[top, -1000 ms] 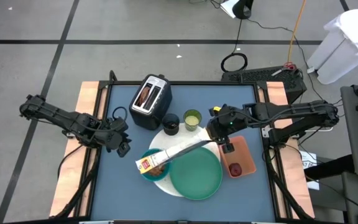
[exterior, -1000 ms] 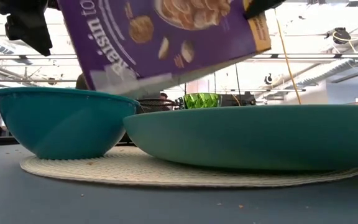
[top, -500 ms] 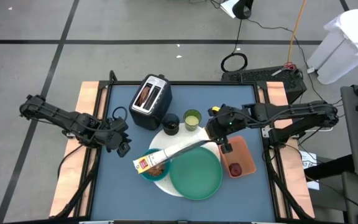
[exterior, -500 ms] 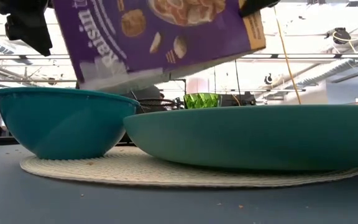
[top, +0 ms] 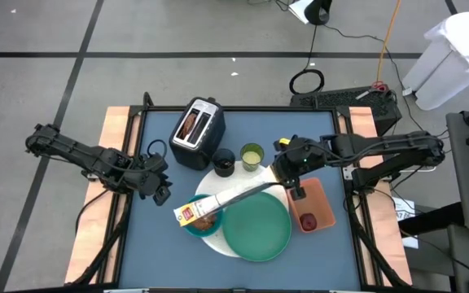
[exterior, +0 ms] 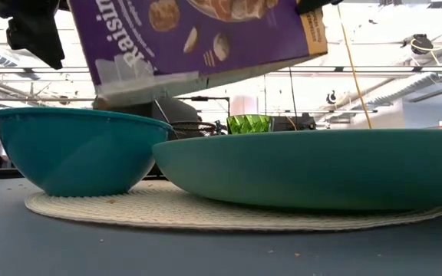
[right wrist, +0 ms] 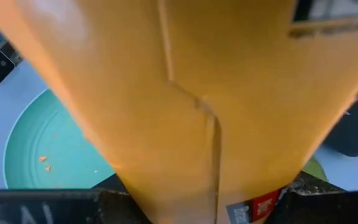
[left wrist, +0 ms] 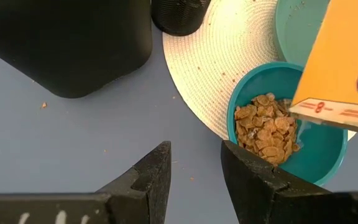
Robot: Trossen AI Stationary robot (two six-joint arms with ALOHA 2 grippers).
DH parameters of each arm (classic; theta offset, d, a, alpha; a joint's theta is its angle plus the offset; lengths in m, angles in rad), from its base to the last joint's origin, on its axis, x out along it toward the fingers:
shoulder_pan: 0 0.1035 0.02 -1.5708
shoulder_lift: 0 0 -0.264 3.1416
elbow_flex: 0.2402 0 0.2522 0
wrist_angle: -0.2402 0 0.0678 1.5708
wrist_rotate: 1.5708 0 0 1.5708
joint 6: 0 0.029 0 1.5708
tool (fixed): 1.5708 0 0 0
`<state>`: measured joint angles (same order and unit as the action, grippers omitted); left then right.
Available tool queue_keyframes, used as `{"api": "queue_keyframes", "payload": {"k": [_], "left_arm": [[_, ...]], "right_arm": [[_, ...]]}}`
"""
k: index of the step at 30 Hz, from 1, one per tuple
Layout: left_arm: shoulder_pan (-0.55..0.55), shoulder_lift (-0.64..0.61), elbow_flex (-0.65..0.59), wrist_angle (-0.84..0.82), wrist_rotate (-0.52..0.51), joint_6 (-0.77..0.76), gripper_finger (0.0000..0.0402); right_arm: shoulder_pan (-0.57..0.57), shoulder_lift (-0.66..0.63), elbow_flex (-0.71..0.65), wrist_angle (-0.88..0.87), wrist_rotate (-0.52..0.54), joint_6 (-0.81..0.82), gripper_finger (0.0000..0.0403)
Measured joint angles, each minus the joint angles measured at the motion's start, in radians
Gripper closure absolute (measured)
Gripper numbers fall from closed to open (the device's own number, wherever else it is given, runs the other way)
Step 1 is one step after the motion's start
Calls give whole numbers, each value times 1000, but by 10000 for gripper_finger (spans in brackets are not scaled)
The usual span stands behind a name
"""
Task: Arrange a breakfast setting
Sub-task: Pour the cereal from the purple cereal box into the blue bowl
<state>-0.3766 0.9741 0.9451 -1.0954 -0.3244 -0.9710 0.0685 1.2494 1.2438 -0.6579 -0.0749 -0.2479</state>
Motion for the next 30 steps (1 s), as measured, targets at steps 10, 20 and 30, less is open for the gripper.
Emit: {"api": "queue_keyframes", "payload": {"k": [10,20,30], "left_arm": [[0,0,0,0,0,-1,256],[0,0,0,0,0,-2,256],[0,0,0,0,0,-2,256]], "right_arm": [[0,-26,0,-7,1,3,236],[0,-106,0,-14,1,63,236],[0,-216,0,-13,1,168,236]]}}
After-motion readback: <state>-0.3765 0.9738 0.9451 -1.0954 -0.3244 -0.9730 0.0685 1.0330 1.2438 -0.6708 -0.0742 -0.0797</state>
